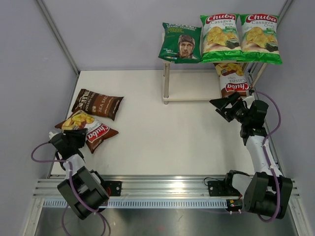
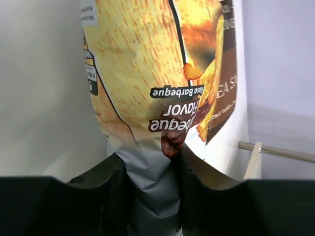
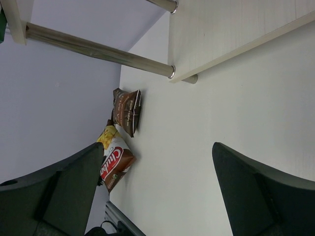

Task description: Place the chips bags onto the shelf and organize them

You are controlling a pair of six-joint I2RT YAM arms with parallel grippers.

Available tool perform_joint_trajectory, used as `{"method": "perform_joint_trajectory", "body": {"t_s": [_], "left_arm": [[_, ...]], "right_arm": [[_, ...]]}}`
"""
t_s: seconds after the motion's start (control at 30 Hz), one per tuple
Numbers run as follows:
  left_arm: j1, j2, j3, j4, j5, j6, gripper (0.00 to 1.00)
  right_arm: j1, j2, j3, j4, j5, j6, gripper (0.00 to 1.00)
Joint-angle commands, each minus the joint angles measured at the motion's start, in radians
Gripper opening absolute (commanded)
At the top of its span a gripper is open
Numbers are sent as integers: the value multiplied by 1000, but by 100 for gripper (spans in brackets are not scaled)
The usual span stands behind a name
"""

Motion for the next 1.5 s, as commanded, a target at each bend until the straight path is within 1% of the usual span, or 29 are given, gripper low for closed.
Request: {"method": "perform_joint_trajectory", "body": {"t_s": [0.0, 0.03, 0.1, 0.17, 0.2, 0.23, 0.33, 0.37, 0.47, 0.5, 0.57, 0.6, 0.67, 0.7, 0.73, 0.77, 0.8, 0.83, 0.87, 0.9, 0.93, 1.0, 1.07, 1.13, 1.17, 1.2, 1.27, 1.3, 1.47], "left_arm": [[3, -68, -34, -120, -33, 21, 32], [3, -134, -30, -163, -33, 11, 26], [1, -205, -25, -200, -29, 1, 24], [3, -294, -8, -274, -23, -8, 17], [1, -315, 1, -297, -13, -10, 15], [1, -332, 12, -329, -7, -10, 15], [1, -355, 56, -378, 34, -8, 8], [1, -355, 78, -386, 51, -8, 8], [0, -366, 99, -398, 117, -26, 6], [-2, -384, 111, -404, 150, -32, 6], [-6, -406, 125, -404, 180, -59, 7], [-14, -427, 139, -404, 204, -71, 7], [-29, -449, 151, -394, 217, -114, 8], [-55, -455, 159, -359, 217, -132, 8], [-71, -464, 162, -339, 217, -176, 9], [-89, -466, 165, -319, 211, -199, 9], [-138, -467, 168, -291, 197, -227, 9], [-167, -470, 170, -218, 185, -287, 9], [-201, -473, 173, -181, 166, -311, 10], [-276, -477, 180, -135, 114, -350, 10], [-307, -464, 194, -106, 96, -367, 10], [-386, -440, 188, 7, 76, -417, 10], [-448, -421, 188, 43, 16, -473, 9], [-554, -420, 194, 89, -36, -491, 9], [-597, -421, 206, 88, -109, -488, 10], [-673, -433, 213, 76, -146, -471, 10], [-745, -441, 233, 57, -234, -462, 11], [-790, -441, 234, 59, -249, -457, 11], [-865, -405, 231, 118, -254, -470, 11]], "right_arm": [[24, -32, 42, 2, 22, -26, 100], [43, -29, 42, 7, 21, -27, 99], [73, -6, 37, 44, 7, -17, 99], [133, 35, 9, 110, -16, 41, 99], [152, 54, -1, 186, -27, 66, 100], [178, 74, -8, 211, -33, 86, 99], [277, 138, -5, 240, -7, 115, 99], [299, 153, -15, 259, 18, 135, 99], [421, 172, -37, 332, 99, 189, 100], [490, 178, -41, 370, 122, 204, 99], [569, 201, -57, 421, 189, 265, 99], [642, 206, -67, 474, 225, 291, 99], [704, 210, -107, 536, 343, 368, 100], [745, 209, -122, 580, 395, 396, 100], [815, 204, -156, 608, 501, 414, 100], [860, 203, -169, 627, 554, 448, 99], [895, 203, -175, 651, 602, 456, 99], [966, 209, -185, 668, 683, 463, 100], [997, 216, -192, 691, 721, 476, 99], [1024, 225, -198, 767, 763, 476, 99], [1070, 253, -201, 804, 800, 477, 99], [1100, 294, -198, 965, 800, 458, 100], [1127, 362, -172, 1080, 776, 433, 99], [1138, 426, -132, 1128, 745, 419, 100], [1150, 442, -121, 1156, 748, 408, 99], [1153, 456, -110, 1159, 749, 410, 99], [1161, 480, -87, 1179, 757, 373, 99], [1161, 483, -74, 1170, 756, 365, 100], [1163, 462, -17, 1069, 697, 292, 100]]}}
